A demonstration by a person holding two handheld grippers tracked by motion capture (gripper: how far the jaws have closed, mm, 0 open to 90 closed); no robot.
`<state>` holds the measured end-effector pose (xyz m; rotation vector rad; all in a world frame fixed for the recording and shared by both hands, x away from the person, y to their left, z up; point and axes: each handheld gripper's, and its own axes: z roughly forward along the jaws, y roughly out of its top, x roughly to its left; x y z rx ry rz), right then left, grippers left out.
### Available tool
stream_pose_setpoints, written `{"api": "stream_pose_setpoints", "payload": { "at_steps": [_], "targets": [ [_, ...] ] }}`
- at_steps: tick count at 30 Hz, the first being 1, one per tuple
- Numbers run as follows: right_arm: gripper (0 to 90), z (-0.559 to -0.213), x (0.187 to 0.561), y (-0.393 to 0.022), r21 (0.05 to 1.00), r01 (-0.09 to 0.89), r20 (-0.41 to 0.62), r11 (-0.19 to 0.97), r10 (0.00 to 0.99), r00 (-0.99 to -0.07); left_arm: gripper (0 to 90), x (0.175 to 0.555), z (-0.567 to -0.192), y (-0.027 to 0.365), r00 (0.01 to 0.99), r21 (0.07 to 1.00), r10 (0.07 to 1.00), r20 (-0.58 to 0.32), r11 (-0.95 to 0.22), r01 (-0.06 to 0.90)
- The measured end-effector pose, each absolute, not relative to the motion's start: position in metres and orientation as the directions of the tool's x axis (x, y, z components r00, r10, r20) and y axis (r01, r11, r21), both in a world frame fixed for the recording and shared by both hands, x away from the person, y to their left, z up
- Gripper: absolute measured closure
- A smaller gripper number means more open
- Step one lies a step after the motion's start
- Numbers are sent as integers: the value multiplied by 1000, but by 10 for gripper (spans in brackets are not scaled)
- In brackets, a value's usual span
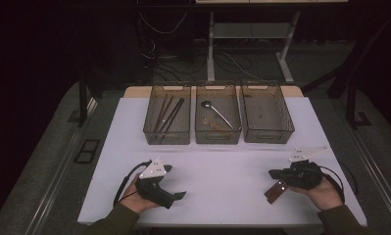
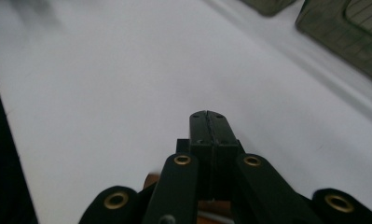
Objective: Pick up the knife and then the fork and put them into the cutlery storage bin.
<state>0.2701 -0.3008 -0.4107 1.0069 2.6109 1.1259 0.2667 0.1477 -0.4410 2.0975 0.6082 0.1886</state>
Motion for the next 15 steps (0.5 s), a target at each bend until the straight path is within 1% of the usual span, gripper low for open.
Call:
{"api": "stream_pose_setpoints", "payload": {
  "at_steps": [10,15],
  "targets": [
    [900,-425,246,-308,636,536,145,555,597,-789,0,267,-441,148,867,815,489,-93,-462,348],
    [900,-429,235,-308,617,524,139,587,574,-807,0,267,-441,148,869,812,487,-88,-470,345]
  ]
}}
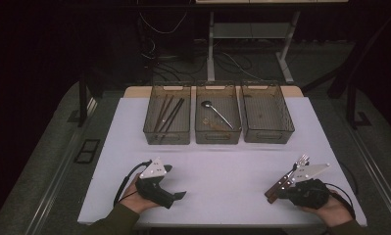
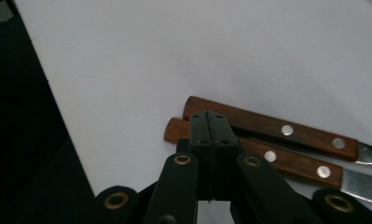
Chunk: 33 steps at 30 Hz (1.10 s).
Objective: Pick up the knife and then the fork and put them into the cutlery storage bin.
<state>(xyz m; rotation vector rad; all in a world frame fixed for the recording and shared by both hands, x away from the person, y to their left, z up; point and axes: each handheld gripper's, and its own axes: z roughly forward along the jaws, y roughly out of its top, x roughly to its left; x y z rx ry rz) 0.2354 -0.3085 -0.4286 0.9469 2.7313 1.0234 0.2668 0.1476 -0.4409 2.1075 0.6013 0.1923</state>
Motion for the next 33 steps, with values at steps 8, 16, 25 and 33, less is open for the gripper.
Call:
{"api": "stream_pose_setpoints", "payload": {
  "at_steps": [8,16,25,33],
  "targets": [
    [900,-436,231,-304,589,512,138,626,546,-826,0,267,-441,148,869,812,488,-86,-471,345],
    [900,-438,233,-301,601,502,134,622,541,-830,0,267,-441,147,869,811,487,-85,-473,344],
    [900,-439,242,-293,613,489,112,620,545,-831,0,267,-442,146,868,813,489,-89,-468,347],
    [900,-439,251,-286,618,485,102,619,548,-830,0,267,-442,146,867,812,490,-91,-467,350]
  ]
}}
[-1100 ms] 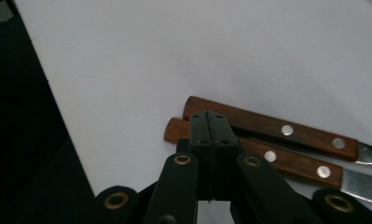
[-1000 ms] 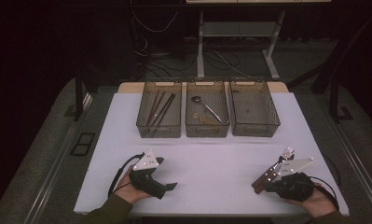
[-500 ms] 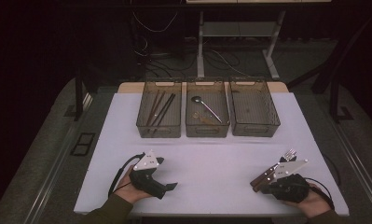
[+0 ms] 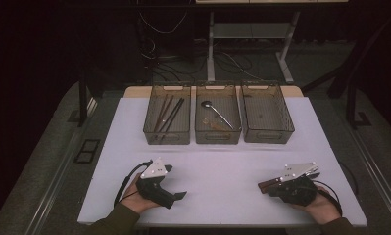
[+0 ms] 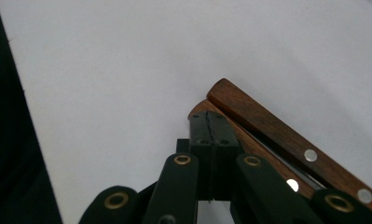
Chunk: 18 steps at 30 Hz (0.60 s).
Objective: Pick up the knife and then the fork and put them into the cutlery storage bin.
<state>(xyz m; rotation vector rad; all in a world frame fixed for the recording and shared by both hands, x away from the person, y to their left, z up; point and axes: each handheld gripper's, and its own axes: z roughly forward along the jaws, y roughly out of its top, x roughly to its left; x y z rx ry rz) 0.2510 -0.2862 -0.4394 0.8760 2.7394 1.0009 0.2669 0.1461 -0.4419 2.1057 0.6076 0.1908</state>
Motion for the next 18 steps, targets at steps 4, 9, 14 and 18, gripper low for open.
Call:
{"api": "stream_pose_setpoints", "payload": {
  "at_steps": [4,9,14,18],
  "targets": [
    [900,-440,257,-283,620,478,92,622,548,-832,0,267,-442,146,867,812,491,-92,-467,350],
    [900,-441,265,-279,625,479,89,617,553,-828,0,268,-442,146,866,811,491,-93,-467,352],
    [900,-441,274,-275,625,477,76,618,560,-825,0,268,-442,146,867,812,489,-93,-466,351],
    [900,-441,282,-274,625,480,64,616,572,-818,0,268,-442,147,868,812,488,-93,-467,350]
  ]
}}
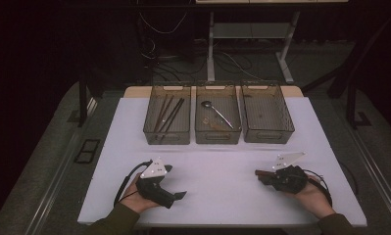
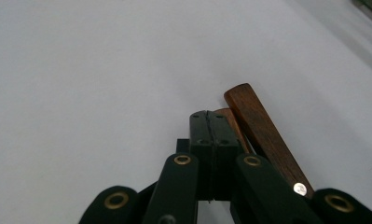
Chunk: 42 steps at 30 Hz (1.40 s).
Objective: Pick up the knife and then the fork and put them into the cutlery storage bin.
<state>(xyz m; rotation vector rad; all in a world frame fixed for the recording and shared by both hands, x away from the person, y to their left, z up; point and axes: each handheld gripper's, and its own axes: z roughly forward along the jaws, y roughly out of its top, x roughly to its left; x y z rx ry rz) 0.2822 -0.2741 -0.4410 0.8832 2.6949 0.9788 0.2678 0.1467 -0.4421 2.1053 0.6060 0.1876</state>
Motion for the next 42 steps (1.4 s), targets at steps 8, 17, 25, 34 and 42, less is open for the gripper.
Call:
{"api": "stream_pose_setpoints", "payload": {
  "at_steps": [8,17,25,34,42],
  "targets": [
    [900,-441,299,-277,631,498,51,595,609,-791,0,268,-442,147,867,813,488,-95,-465,350],
    [900,-443,310,-279,623,520,52,584,633,-772,0,269,-443,147,868,814,487,-93,-465,348],
    [733,-423,302,-288,670,532,102,518,646,-757,0,268,-442,148,871,816,483,-93,-464,344],
    [464,-406,293,-299,647,579,106,497,693,-713,0,268,-442,147,871,816,482,-94,-464,344],
    [450,-399,289,-307,601,597,71,532,708,-702,0,267,-442,147,872,818,480,-93,-463,342]
  ]
}}
